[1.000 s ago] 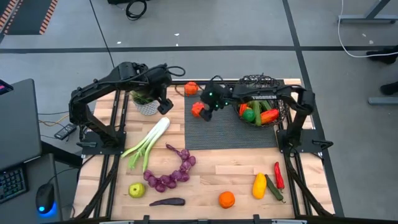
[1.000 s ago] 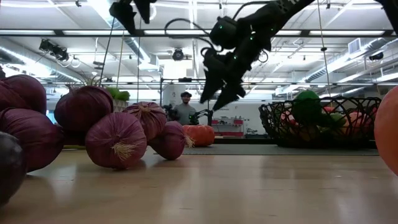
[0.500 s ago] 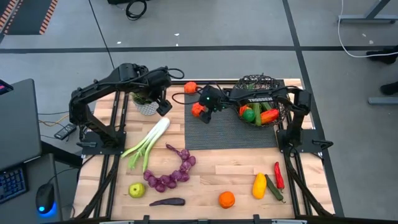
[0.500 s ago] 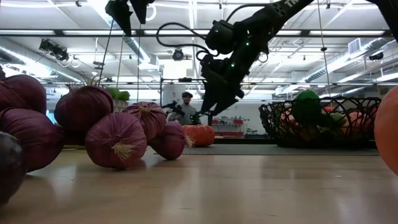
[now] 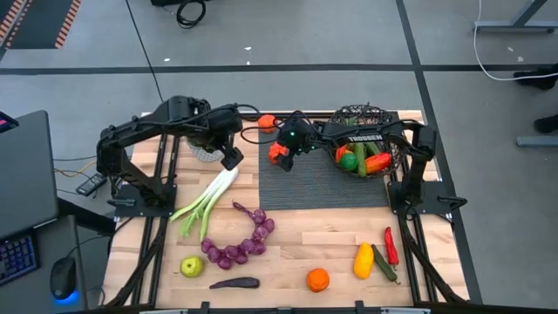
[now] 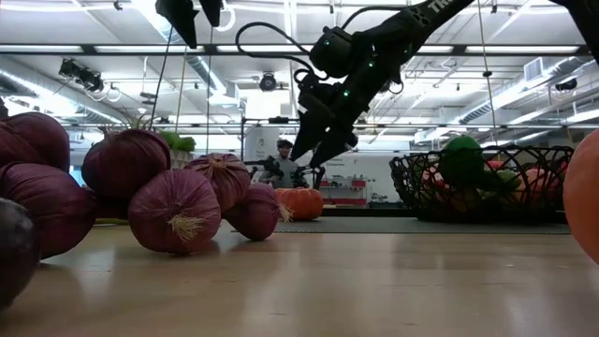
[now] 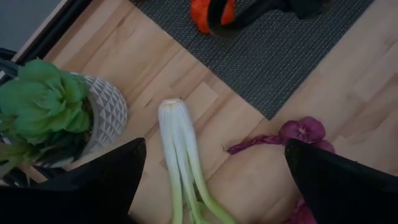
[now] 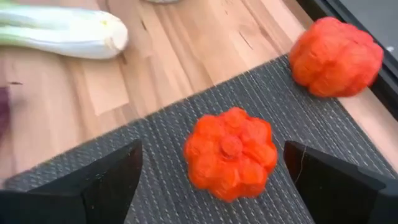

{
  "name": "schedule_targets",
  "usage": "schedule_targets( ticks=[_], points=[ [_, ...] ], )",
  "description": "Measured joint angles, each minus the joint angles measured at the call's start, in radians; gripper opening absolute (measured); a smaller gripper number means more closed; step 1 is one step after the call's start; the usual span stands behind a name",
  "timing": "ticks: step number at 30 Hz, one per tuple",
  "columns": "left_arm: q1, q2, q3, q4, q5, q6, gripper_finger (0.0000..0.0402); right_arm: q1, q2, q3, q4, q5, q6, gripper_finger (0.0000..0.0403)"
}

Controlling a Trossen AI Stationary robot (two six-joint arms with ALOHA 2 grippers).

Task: Build produce basket
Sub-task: Put the bottom orange pumpkin into the black basket

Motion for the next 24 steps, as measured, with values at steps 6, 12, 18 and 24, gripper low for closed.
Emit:
schedule_targets(
  ticks=[6, 12, 18, 24],
  points=[
    [-0.031, 0.0, 0.0, -0.001, 0.0, -0.048, 0.0391, -0.001, 0.0, 0.0, 0.013, -0.003, 0.001, 0.0399],
    [-0.055, 0.0, 0.0, 0.0, -0.014, -0.072, 0.0391, -0.001, 0.053, -0.005, 0.017, 0.006, 0.028, 0.0399],
    [-0.055, 0.0, 0.0, 0.0, -0.016, -0.066, 0.0391, 0.008, 0.083, -0.005, 0.051, 0.023, 0.071, 0.0399],
    [-0.055, 0.0, 0.0, 0.004, -0.016, -0.067, 0.0391, 0.008, 0.091, -0.004, 0.06, 0.06, 0.071, 0.0399]
  ],
)
